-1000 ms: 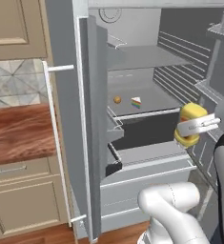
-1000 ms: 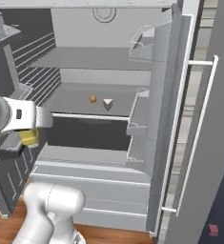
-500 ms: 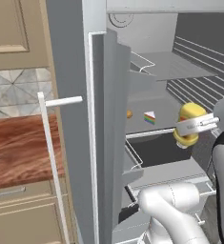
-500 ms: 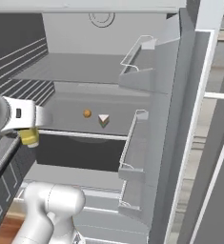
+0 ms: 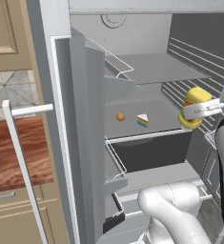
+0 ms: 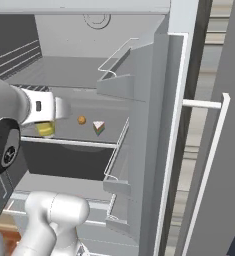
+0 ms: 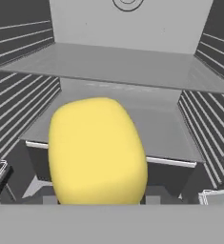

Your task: Place the mustard and ketchup from the counter to the top shelf of the fridge. If the existing items in the fridge are on the top shelf, move them to other shelves.

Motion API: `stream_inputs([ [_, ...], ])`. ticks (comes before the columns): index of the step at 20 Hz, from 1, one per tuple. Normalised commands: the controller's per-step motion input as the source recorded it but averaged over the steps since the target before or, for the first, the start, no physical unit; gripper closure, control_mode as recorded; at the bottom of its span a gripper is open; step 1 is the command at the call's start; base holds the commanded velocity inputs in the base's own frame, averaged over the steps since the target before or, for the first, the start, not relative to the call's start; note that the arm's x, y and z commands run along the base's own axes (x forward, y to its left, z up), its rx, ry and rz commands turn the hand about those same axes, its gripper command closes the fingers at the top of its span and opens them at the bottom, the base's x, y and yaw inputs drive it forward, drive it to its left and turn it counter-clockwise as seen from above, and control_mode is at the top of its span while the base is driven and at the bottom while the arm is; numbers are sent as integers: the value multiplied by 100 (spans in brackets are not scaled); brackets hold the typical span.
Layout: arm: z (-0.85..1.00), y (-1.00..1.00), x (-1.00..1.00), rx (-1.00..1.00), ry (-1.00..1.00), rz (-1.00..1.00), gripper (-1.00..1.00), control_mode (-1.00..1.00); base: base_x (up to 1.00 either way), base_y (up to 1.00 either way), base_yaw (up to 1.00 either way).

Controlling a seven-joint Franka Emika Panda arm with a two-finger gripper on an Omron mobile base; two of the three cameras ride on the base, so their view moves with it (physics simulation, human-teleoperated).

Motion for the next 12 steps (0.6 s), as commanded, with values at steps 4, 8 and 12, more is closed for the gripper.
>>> stream_inputs([
  [4,43,-3,94,0,-11,0,100,-100,0,0,0],
  [8,34,-1,93,0,-9,0,100,-100,0,0,0],
  [12,25,-6,89,2,-3,-1,100,-100,0,0,0],
])
